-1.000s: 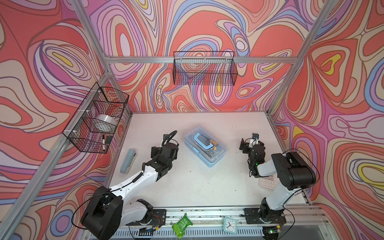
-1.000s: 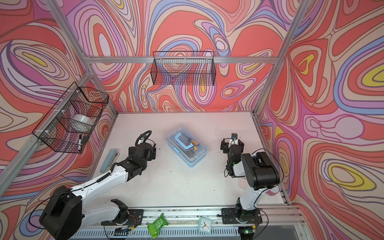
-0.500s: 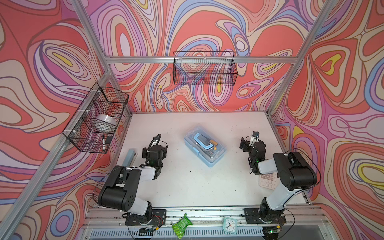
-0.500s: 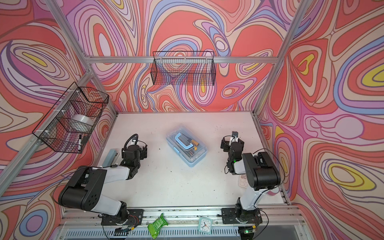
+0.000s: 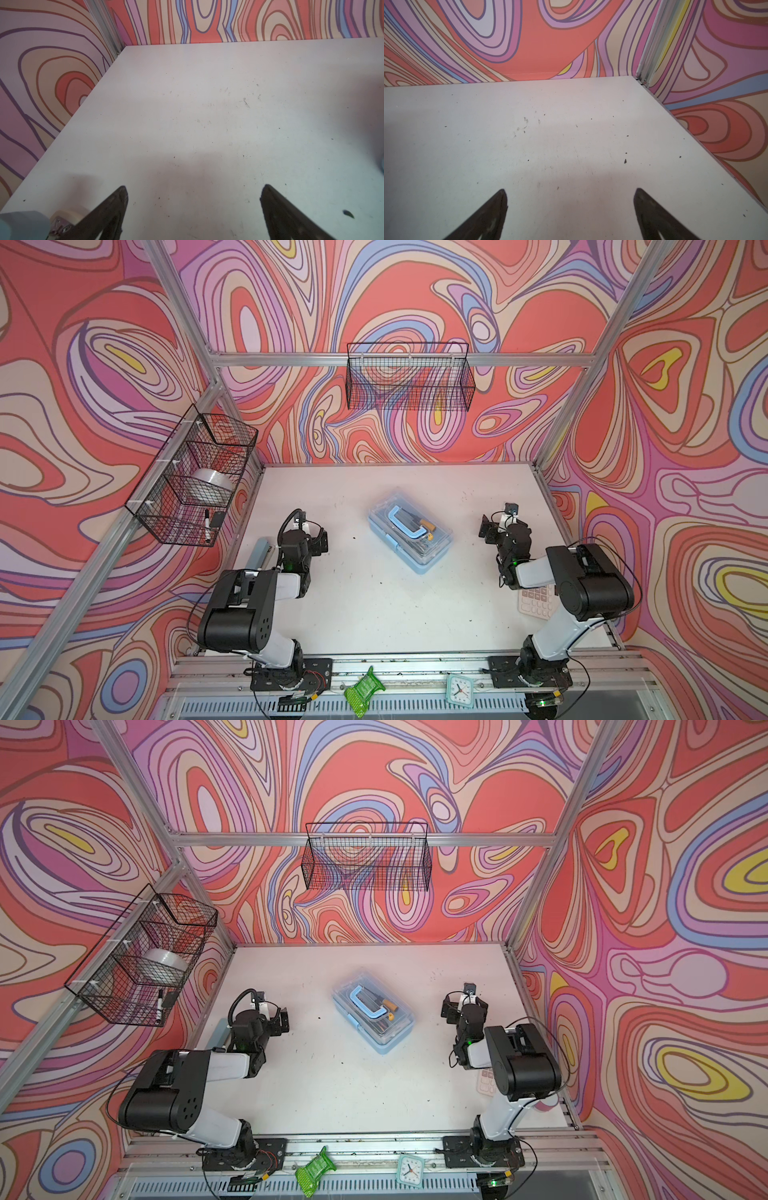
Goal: Pack the tool kit
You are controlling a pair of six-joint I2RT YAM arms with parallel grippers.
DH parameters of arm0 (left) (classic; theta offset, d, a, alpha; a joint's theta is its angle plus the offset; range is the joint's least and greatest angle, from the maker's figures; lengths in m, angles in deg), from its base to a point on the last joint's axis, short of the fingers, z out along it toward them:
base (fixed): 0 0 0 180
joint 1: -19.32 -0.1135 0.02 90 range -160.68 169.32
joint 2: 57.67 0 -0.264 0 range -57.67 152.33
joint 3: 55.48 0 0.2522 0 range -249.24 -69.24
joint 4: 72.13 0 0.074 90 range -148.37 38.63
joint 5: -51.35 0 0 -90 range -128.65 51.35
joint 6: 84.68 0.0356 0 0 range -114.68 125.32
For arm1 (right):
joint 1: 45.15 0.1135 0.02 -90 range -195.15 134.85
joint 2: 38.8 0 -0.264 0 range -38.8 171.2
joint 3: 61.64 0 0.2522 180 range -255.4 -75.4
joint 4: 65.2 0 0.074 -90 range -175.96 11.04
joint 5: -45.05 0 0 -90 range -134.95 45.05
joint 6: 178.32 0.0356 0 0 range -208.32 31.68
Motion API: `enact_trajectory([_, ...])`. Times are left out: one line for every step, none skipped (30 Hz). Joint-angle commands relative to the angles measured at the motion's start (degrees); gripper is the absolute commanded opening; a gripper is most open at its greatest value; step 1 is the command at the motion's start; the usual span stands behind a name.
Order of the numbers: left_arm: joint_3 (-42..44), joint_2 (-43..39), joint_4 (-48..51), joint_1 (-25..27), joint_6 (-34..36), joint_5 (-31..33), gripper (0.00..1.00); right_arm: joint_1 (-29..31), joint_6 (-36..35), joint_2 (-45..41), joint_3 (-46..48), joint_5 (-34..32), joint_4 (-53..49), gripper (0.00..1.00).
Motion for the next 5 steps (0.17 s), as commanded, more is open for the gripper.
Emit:
enact_trajectory([0.5, 0.0, -2.0, -0.1, -0.9, -0.7, 1.00, -0.9, 1.0, -0.6, -0.6, 1.1, -1.7, 0.98])
enact_trajectory([0.6, 0.5, -3.1, -0.1, -0.7, -1.0, 1.00, -0.9, 0.8, -0.7, -0.4, 0.9, -1.3, 0.98])
enact_trajectory([0.8, 0.5, -3.8, -0.1, -0.7, -0.9, 1.00, -0.9, 0.8, -0.6, -0.4, 0.8, -1.0, 0.98])
enact_trajectory([0.6, 0.3, -2.8, -0.1, -0.8, -0.9, 1.00, -1.0, 0.7, -0.7, -0.4, 0.8, -1.0, 0.98])
enact_trajectory([0.6, 0.3, -2.6, -0.1, -0.7, -1.1, 1.00, -1.0, 0.8, -0.6, -0.4, 0.8, -1.1, 0.98])
